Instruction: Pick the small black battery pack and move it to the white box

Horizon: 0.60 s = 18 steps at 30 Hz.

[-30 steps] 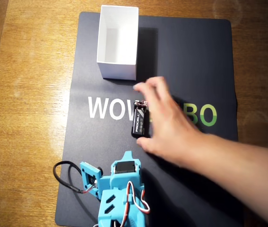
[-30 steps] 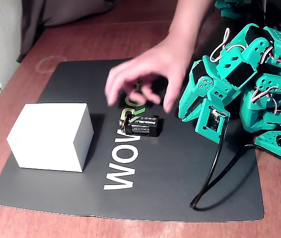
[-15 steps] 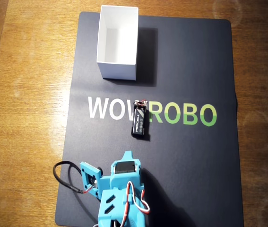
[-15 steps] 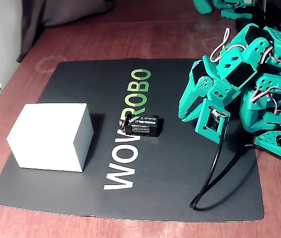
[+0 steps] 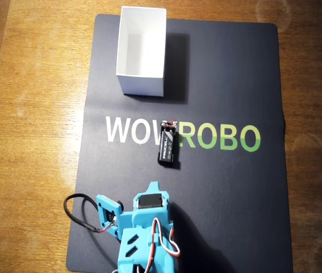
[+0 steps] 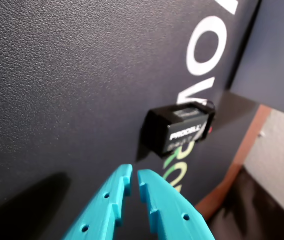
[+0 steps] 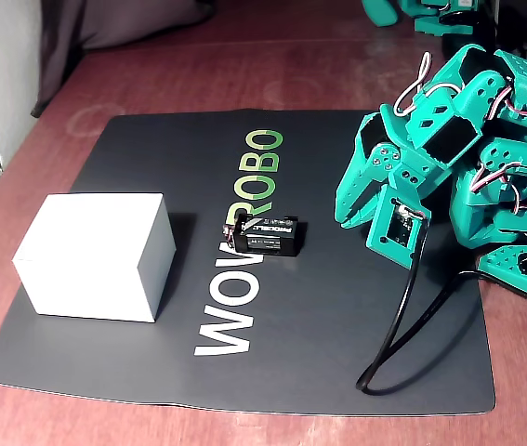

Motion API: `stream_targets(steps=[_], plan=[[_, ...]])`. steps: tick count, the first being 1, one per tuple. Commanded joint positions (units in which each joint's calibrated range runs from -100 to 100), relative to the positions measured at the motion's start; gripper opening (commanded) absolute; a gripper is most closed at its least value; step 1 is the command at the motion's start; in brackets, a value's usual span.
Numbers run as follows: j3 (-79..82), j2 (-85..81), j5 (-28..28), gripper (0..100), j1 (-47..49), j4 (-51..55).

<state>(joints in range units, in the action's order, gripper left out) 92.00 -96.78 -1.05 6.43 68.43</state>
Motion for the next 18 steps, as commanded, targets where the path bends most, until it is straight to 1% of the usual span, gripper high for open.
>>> stream_targets(steps=[1, 18], plan=[[-0.1, 0.3, -0.2, 1, 0.1, 0.2], [0.0, 0.3, 0.0, 1, 0.7, 0.1]])
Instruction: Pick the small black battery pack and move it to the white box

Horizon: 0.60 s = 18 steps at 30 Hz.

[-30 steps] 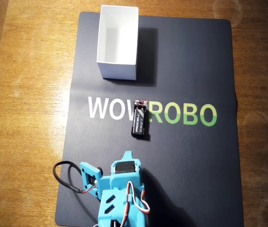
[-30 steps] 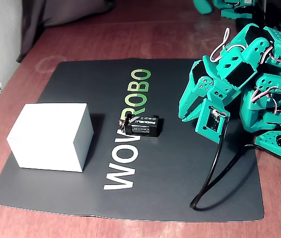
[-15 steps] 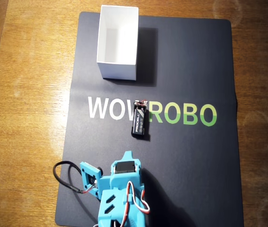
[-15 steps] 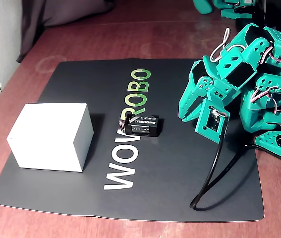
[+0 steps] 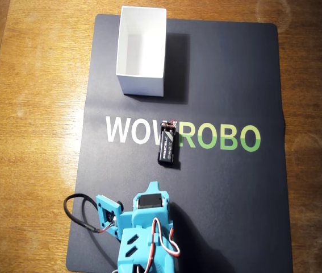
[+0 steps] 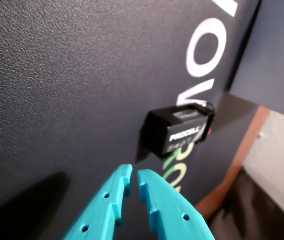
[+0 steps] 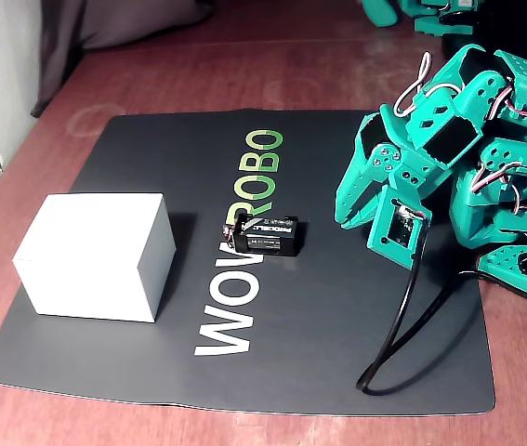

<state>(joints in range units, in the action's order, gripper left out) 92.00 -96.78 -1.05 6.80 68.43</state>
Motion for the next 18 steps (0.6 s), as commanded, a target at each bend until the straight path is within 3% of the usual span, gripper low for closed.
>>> stream_targets(steps=[1, 14, 18], plan=[[0.0, 0.3, -0.1, 1, 0.3, 0.1], [0.0, 0.3, -0.4, 1, -0.4, 0.1], [-0.1, 0.7, -8.7, 1, -0.6, -1.2]])
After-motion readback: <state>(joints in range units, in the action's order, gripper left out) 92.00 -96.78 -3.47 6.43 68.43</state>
